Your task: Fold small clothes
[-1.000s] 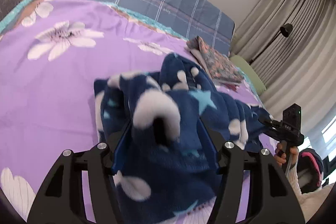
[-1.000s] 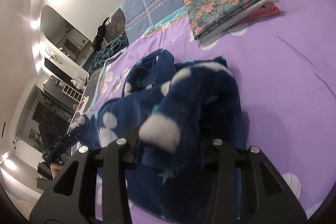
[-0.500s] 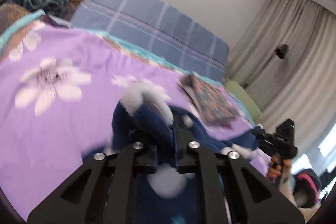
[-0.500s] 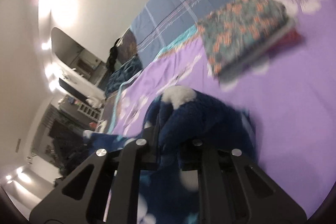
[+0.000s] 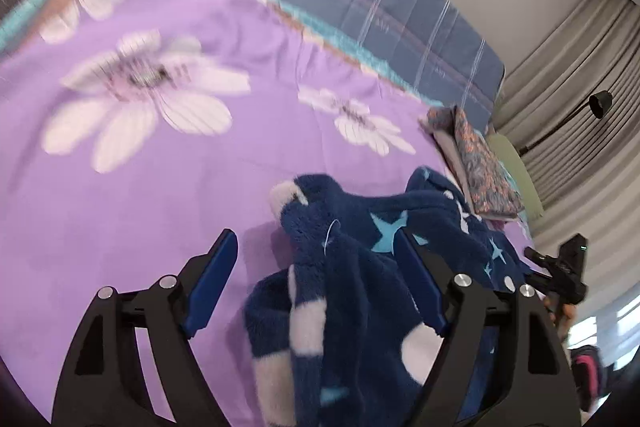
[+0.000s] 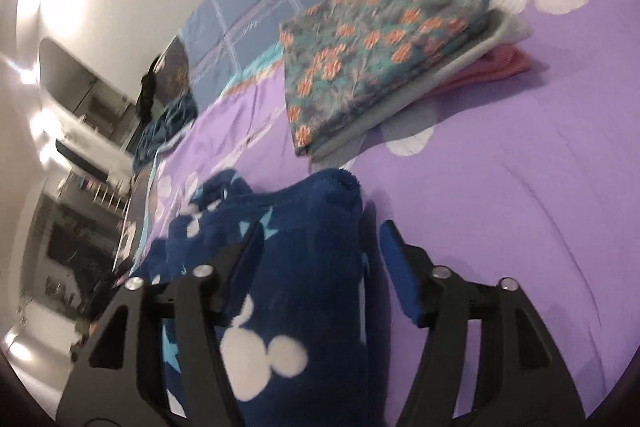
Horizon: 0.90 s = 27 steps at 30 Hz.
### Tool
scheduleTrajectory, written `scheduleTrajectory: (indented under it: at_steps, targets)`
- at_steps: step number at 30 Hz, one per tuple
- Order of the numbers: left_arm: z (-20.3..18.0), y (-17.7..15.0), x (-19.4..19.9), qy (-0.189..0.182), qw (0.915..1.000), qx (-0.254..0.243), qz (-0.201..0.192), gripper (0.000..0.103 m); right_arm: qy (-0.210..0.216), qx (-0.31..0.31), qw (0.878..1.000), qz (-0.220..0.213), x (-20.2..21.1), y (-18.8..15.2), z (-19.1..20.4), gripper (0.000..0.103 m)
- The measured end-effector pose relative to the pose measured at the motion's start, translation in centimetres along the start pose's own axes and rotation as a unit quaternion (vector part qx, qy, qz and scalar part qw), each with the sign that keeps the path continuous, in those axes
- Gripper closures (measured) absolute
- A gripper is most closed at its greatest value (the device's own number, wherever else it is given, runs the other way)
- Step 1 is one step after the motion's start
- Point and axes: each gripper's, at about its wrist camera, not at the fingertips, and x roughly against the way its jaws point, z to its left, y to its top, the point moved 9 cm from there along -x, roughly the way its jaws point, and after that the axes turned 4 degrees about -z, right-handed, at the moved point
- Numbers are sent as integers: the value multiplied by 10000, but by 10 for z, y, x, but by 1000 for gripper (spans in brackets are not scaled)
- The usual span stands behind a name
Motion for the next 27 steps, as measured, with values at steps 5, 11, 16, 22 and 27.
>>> scheduleTrajectory:
  at_steps: [5,11,16,22,27]
  targets:
    - [-18,0,-26,-307,9990,-164,281,89,351,-230,9974,590,-36,-4,3,85]
    - [-67,17,61,-656,9898,-805,-973,89,853,481,9946,-352,19,15,55,90]
    - [-52,32,59,-41,9888,-980,-1127,87,556,771,9944,-470,8,30,66,87]
    - [3,-3,-14,727,9953,-631,-81,51,-935,162,9953,217,-51,3,-6,75]
    - [-12,-7,19,600,9942,-757,-462,44,-902,228,9953,-263,-1,-2,-3,69]
